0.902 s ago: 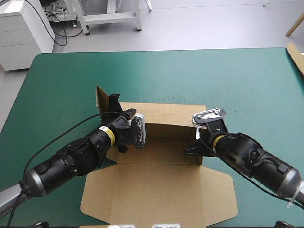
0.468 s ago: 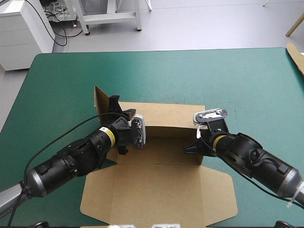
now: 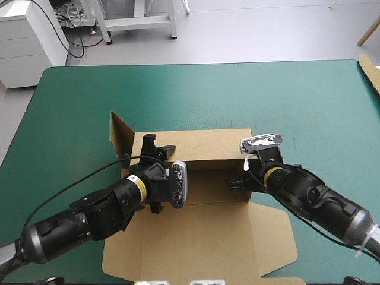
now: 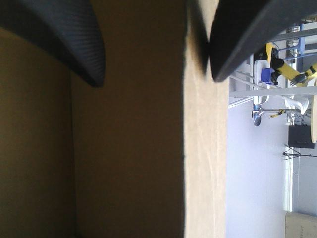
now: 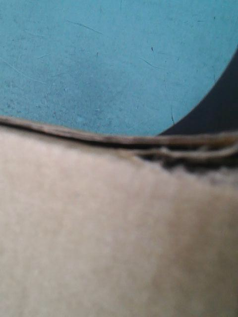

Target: Fold the box

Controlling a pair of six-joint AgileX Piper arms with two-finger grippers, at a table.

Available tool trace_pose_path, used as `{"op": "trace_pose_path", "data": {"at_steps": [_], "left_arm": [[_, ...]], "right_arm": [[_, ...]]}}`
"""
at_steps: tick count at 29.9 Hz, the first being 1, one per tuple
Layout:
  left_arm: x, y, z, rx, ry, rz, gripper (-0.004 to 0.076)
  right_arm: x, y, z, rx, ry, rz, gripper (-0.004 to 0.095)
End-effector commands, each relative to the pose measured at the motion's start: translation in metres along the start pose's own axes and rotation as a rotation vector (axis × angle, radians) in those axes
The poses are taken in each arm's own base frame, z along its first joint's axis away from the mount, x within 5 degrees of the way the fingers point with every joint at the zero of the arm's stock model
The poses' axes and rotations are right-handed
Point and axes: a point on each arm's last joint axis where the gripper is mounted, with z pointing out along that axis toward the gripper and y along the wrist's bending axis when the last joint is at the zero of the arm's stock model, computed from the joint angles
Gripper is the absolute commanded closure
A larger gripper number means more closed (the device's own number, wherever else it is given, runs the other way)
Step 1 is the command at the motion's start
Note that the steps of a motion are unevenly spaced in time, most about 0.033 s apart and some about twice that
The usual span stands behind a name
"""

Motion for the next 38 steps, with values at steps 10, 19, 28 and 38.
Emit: {"op": "trace_pose_path", "data": {"at_steps": [10, 19, 28, 38], "left_arm": [[-0.015, 0.005, -0.056, -0.054, -0.137, -0.058, 0.0282], [-0.019, 0.005, -0.06, -0.074, -0.158, -0.018, 0.0306], [-0.026, 0.008, -0.062, -0.103, -0.242, -0.008, 0.0351], [-0.033, 0.047, -0.08, -0.163, -0.178, -0.184, 0.0527]], "right_arm": [[-0.021, -0.013, 0.006, 0.019, -0.078, 0.023, 0.0928], [-0.021, -0.014, 0.007, 0.021, -0.076, 0.026, 0.0929], [-0.028, -0.029, 0.002, 0.028, -0.017, 0.065, 0.093], [-0.062, -0.05, -0.024, 0.103, 0.058, 0.059, 0.0929]]}}
